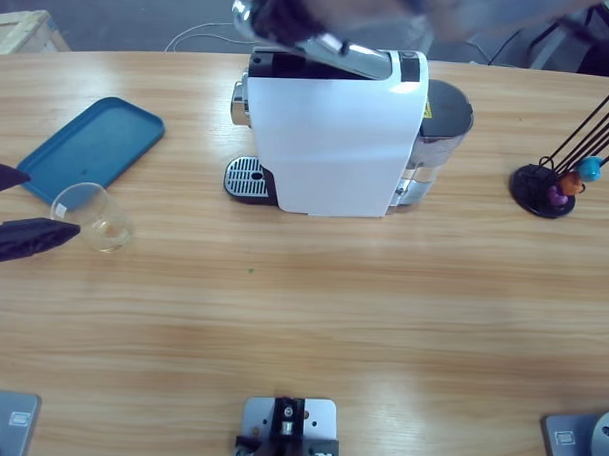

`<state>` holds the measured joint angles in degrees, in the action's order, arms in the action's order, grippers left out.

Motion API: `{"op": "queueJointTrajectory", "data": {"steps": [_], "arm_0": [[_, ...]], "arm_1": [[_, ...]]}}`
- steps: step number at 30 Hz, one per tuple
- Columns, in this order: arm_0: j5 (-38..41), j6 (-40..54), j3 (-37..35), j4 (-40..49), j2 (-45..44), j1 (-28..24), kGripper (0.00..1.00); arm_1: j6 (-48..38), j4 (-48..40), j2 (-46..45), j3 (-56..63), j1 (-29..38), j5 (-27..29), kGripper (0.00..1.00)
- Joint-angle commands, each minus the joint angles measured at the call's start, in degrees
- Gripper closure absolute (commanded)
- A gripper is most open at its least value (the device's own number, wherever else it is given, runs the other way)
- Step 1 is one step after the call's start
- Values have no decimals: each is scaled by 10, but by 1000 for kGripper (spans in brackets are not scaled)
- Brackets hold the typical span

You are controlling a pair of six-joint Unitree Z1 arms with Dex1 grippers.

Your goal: Pour coffee

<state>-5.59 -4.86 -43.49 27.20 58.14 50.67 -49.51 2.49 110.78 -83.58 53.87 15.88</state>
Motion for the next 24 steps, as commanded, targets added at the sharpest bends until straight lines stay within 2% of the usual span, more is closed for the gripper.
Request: {"op": "queueJointTrajectory", "data": {"steps": [1, 4, 11, 24], "arm_0": [[9, -9, 15, 7, 13, 5, 23], [9, -9, 15, 7, 16, 5, 23], [10, -9, 11, 7, 22, 5, 23], [10, -9, 15, 6, 29, 5, 23]], "arm_1": [[12, 29, 102, 50, 32, 12, 1000], [12, 75, 111, 45, 31, 27, 1000], [10, 152, 150, 1, 29, 17, 1000], [2, 198, 184, -13, 29, -13, 1000]]}}
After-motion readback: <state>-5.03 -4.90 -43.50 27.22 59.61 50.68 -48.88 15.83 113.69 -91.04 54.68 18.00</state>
